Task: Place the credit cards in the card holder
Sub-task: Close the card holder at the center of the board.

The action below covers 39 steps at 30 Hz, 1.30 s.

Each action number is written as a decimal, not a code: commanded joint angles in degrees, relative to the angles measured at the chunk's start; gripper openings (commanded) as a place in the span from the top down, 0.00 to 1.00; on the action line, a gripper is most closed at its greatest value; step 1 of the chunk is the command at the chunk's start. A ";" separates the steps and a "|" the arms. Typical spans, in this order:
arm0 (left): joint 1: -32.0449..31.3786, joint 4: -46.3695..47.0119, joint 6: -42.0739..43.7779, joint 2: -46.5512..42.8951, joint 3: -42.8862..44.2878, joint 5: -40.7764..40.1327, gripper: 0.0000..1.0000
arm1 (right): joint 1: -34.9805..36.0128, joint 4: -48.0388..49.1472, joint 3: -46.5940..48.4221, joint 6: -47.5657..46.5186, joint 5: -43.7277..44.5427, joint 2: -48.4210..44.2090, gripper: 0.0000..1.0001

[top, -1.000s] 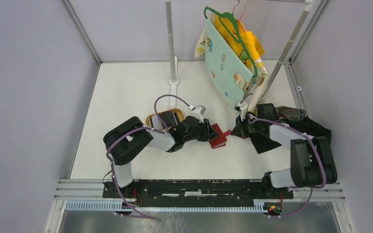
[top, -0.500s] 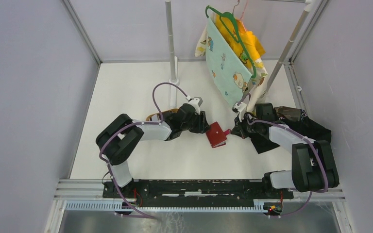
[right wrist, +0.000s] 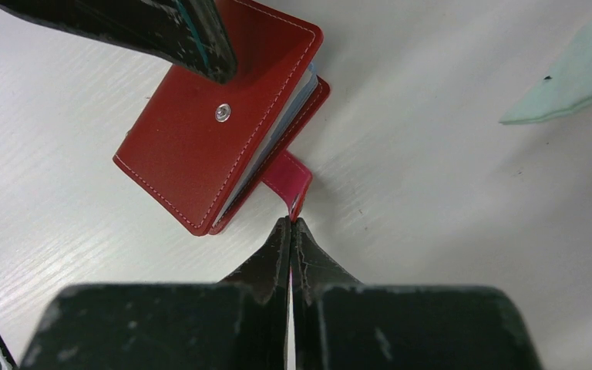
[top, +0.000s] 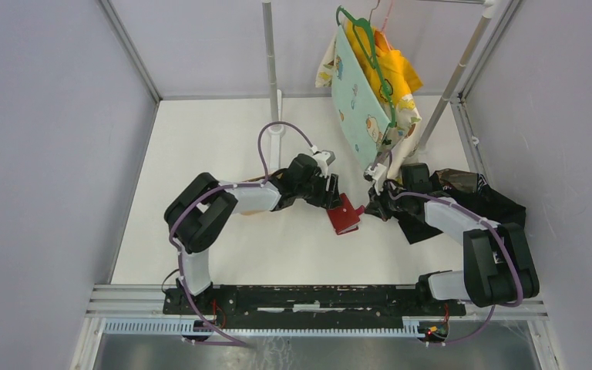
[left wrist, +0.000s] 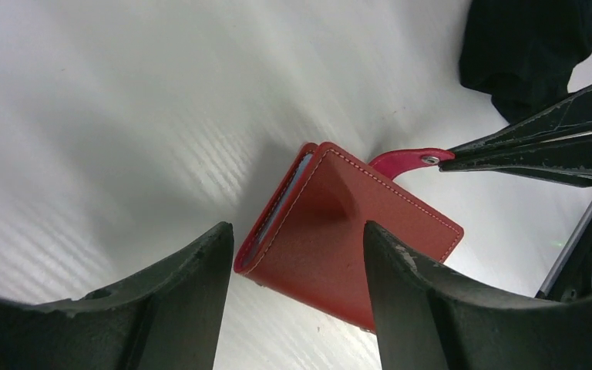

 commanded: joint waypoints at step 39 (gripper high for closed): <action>-11.39 11.00 -16.07 -21.00 -19.72 -10.71 0.63 | 12.34 -13.98 3.14 -30.34 4.10 -5.29 1.00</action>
